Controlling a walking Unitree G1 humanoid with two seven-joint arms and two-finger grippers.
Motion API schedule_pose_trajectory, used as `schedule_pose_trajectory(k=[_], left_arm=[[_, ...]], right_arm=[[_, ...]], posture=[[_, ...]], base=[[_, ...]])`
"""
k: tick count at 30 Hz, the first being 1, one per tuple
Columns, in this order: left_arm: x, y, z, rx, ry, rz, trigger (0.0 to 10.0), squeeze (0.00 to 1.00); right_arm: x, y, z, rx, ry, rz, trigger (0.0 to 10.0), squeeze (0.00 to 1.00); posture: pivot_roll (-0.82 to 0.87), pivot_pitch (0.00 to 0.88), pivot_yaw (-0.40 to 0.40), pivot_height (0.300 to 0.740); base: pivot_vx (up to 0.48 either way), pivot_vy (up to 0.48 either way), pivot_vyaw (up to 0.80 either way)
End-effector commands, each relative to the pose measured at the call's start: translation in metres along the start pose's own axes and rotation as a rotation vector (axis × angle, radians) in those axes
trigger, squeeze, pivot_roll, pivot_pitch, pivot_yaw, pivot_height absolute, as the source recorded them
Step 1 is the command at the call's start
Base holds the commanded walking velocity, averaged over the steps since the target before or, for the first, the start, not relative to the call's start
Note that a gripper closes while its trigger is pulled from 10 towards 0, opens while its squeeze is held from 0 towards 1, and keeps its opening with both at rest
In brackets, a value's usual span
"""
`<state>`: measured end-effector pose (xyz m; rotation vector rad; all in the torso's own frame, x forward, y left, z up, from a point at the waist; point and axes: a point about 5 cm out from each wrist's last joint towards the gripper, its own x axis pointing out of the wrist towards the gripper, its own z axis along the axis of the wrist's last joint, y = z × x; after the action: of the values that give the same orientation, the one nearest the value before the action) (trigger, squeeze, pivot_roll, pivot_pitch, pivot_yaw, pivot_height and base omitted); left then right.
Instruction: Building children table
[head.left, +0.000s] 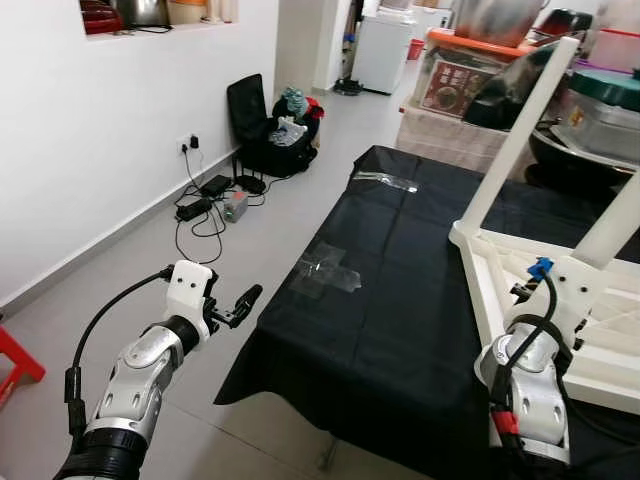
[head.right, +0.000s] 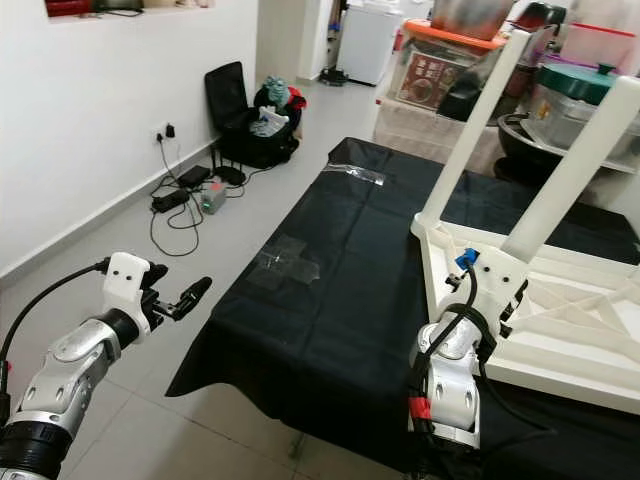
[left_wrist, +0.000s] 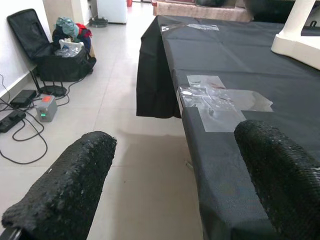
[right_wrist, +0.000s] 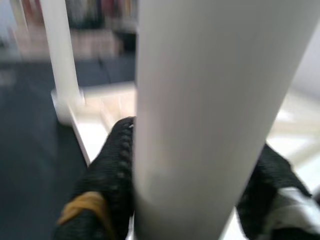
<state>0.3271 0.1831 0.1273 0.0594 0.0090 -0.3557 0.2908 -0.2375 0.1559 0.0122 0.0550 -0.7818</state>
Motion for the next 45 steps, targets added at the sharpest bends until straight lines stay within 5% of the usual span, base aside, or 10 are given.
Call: schedule_pose_trajectory(k=[1, 2, 8, 12, 14, 16, 30, 32, 33, 45], left_arm=[[0.0, -0.003, 0.0, -0.001, 0.002, -0.011, 10.0, 0.0], [0.0, -0.002, 0.0, -0.001, 0.001, -0.01, 10.0, 0.0], [0.001, -0.003, 0.0, -0.002, 0.001, -0.012, 10.0, 0.0], [0.003, -0.003, 0.001, 0.0, -0.004, -0.02, 10.0, 0.0], [0.003, -0.003, 0.001, 0.0, -0.004, -0.02, 10.0, 0.0], [0.003, -0.003, 0.002, 0.004, -0.007, -0.019, 10.0, 0.0], [0.002, 0.001, 0.005, 0.02, -0.011, -0.009, 10.0, 0.0], [0.001, 0.002, 0.005, 0.021, -0.01, -0.008, 10.0, 0.0], [0.001, 0.001, 0.004, 0.021, -0.009, -0.01, 10.0, 0.0], [0.002, 0.0, 0.004, 0.022, -0.008, -0.017, 10.0, 0.0]], right_arm=[[-0.001, -0.002, -0.002, -0.017, -0.001, 0.004, 10.0, 1.0], [0.002, -0.003, 0.005, -0.031, -0.046, 0.063, 10.0, 0.0], [0.006, 0.0, 0.014, -0.013, -0.104, 0.15, 10.0, 0.0], [0.009, 0.028, 0.037, 0.043, -0.216, 0.655, 10.0, 0.0], [0.009, 0.028, 0.037, 0.043, -0.216, 0.655, 10.0, 0.0], [-0.001, 0.044, 0.051, 0.001, -0.297, 0.88, 10.0, 0.0], [-0.026, 0.083, 0.038, -0.122, -0.342, 1.091, 10.0, 0.0], [-0.023, 0.083, 0.035, -0.134, -0.34, 1.063, 9.5, 0.0], [-0.018, 0.082, 0.033, -0.127, -0.33, 1.028, 0.0, 0.0], [0.002, 0.062, 0.013, -0.128, -0.217, 0.775, 0.0, 0.0]], posture=[[0.05, 0.0, -0.13, 0.74], [0.05, 0.0, -0.128, 0.74], [0.05, 0.0, -0.128, 0.74], [0.06, 0.0, -0.13, 0.74], [0.06, 0.0, -0.13, 0.74], [0.06, 0.0, -0.13, 0.74], [0.09, 0.0, -0.141, 0.74], [0.09, 0.0, -0.138, 0.74], [0.09, 0.0, -0.138, 0.74], [0.08, 0.0, -0.128, 0.74]], base=[[0.0, 0.0, 0.0], [0.0, 0.0, 0.0], [0.0, 0.0, 0.0], [0.0, 0.0, 0.0], [0.0, 0.0, 0.0], [0.0, 0.0, 0.0], [0.0, 0.0, 0.0], [0.0, 0.0, 0.0], [0.0, 0.0, 0.0], [0.0, 0.0, 0.0]])
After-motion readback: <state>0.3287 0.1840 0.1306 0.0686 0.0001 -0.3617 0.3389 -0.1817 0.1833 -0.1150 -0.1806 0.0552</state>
